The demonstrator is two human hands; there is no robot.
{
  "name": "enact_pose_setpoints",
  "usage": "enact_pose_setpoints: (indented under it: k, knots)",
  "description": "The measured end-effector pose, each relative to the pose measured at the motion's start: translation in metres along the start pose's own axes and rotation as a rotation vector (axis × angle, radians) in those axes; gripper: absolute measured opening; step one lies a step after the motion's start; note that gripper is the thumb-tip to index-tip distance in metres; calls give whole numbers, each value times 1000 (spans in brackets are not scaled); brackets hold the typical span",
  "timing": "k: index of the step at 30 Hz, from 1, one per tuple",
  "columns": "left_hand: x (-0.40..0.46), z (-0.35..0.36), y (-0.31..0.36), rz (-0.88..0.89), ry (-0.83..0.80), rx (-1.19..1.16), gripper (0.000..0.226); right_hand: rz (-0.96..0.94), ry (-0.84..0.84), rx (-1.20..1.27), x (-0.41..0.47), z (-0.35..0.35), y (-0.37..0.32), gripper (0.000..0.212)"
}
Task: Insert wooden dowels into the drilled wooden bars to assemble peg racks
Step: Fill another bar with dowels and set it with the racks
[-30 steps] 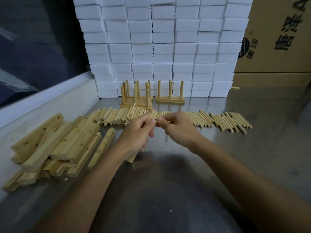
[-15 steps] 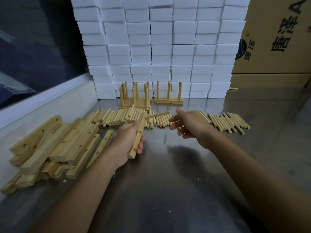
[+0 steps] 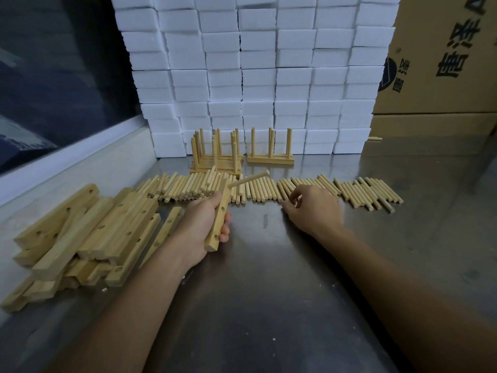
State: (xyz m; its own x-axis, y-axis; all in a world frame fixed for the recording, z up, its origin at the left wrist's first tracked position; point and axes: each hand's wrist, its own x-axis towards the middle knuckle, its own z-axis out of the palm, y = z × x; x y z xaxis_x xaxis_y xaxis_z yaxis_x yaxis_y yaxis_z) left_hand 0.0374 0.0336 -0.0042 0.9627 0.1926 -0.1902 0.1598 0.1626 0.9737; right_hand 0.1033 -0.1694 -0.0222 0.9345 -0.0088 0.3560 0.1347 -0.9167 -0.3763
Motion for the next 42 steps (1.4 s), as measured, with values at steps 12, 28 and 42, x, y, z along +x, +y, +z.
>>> enact_pose_setpoints:
  k: [12,28,42]
  knots:
    - [2,-1,-1,-4,0,12,38,57,91,20,6,3,1,24]
    - [2,-2,-1,-3,5,-11,37,279,56,1213,-3,-20,-3,17]
    - [4,-4,-2,3,-2,-35,38,653,-113,1748,1,-24,-5,5]
